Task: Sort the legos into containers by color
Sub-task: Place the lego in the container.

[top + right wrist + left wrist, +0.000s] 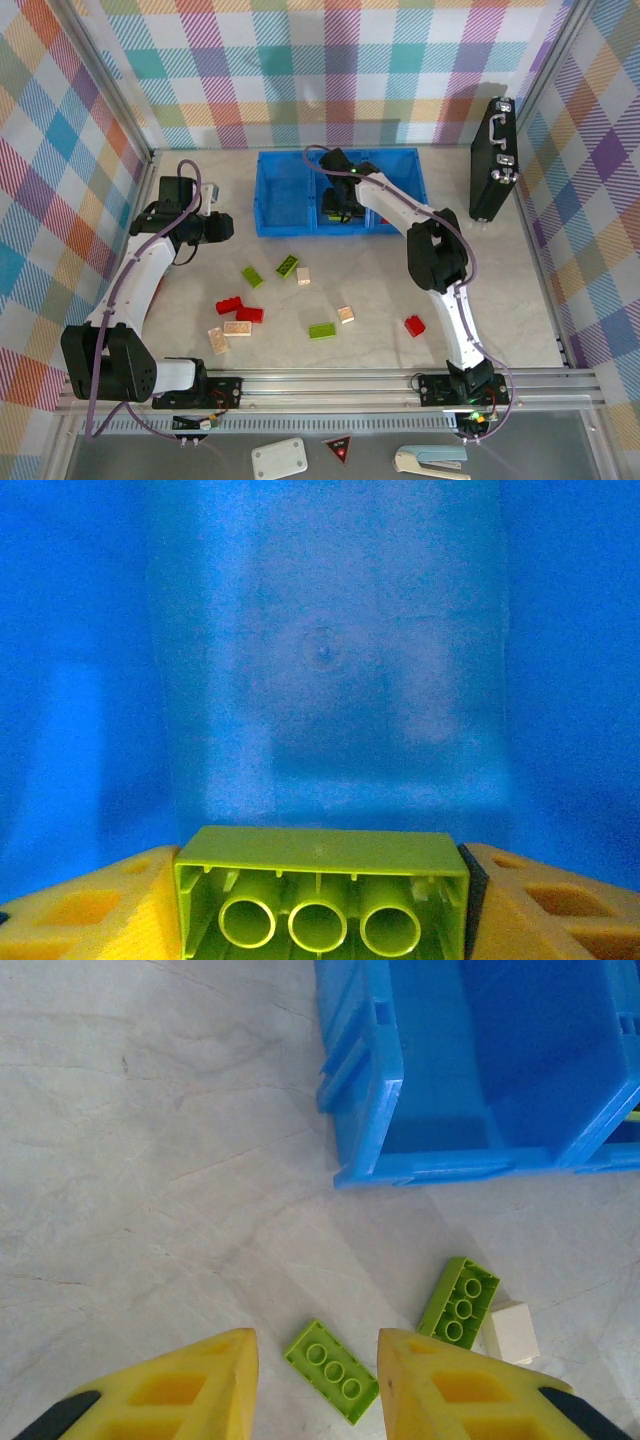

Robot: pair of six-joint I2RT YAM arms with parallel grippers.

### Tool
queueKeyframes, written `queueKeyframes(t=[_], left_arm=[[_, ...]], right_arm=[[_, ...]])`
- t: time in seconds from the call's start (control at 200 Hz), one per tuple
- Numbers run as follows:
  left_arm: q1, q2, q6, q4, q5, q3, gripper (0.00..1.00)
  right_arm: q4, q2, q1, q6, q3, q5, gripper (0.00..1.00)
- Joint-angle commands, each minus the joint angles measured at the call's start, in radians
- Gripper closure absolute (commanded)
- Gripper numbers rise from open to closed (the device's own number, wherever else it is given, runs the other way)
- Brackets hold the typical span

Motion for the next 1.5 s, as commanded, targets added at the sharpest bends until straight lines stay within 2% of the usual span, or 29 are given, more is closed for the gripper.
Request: queueKeyframes(t=[0.0, 0.25, 0.675, 1.495], left_arm=[[0.013, 0.005, 0.009, 0.007, 0.015, -0.002, 0.63], [0.014, 0.007, 0.008, 0.009, 0.014, -0.002, 0.63], [0.014, 0.007, 0.008, 0.011, 0.021, -0.002, 0.63], [0.014, -0.006, 0.008, 0.011, 0.022, -0.005, 0.63]], right_arm=[[-0.02, 0.046, -0.008, -0.024, 0.056, -0.013, 0.36], [-0.034, 0.114, -0.008, -0.032, 0.117, -0.014, 0.35], [-0.049, 0.147, -0.007, -0.033, 0.142, -0.013, 0.31], [-0.096, 0.052, -0.006, -0.045, 0.151, -0.012, 0.27]])
